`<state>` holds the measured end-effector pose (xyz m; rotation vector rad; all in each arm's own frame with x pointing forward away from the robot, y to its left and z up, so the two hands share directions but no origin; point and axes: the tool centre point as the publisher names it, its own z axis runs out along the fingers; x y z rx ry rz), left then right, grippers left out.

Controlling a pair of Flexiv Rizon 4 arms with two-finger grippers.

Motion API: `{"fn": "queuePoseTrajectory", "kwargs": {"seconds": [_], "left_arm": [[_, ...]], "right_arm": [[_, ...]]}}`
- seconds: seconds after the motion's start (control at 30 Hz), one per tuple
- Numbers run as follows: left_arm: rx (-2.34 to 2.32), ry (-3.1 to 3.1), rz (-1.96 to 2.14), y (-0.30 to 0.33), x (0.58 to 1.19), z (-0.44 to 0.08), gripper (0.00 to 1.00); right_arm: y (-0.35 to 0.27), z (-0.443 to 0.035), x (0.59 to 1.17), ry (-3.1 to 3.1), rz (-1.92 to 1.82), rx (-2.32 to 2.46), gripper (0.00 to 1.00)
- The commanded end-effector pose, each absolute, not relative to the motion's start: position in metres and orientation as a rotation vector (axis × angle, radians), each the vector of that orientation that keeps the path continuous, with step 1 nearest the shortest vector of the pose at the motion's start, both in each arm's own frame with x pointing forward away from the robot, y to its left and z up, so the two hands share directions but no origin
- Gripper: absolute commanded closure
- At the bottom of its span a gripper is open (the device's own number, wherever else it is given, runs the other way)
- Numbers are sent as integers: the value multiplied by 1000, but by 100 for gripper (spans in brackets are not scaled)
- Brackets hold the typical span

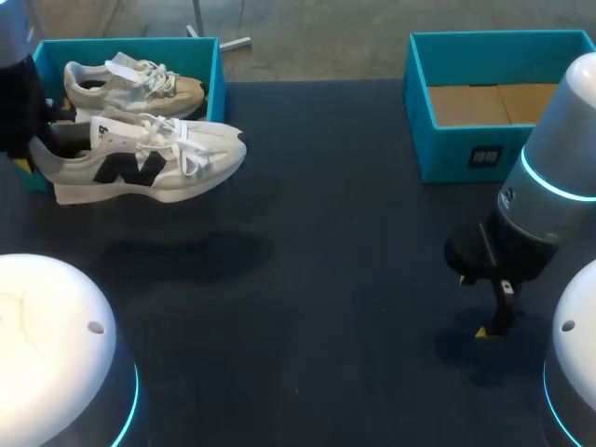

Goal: Take the shoe out of the shoebox, open the shoe tongue, remove and reinsert the insole, then place the shoe into the shoebox

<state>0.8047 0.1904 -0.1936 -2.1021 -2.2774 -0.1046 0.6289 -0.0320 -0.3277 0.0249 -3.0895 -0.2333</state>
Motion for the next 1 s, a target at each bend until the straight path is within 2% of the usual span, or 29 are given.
{"fn": "queuePoseTrajectory", "kwargs": {"seconds": [0.03,0.07,0.17,1.0], "left_arm": [[-2105,-2280,-108,191,803,-193,100],[-2105,-2280,-108,191,803,-193,100],[-2124,-2285,-126,125,753,-229,100],[-2118,-2248,-63,97,740,-249,100]], "right_arm": [[-32,-329,628,-3092,-232,24,0],[-32,-329,628,-3092,-232,24,0],[-32,-329,628,-3092,-232,24,0],[-32,-329,628,-3092,-232,24,0]]}}
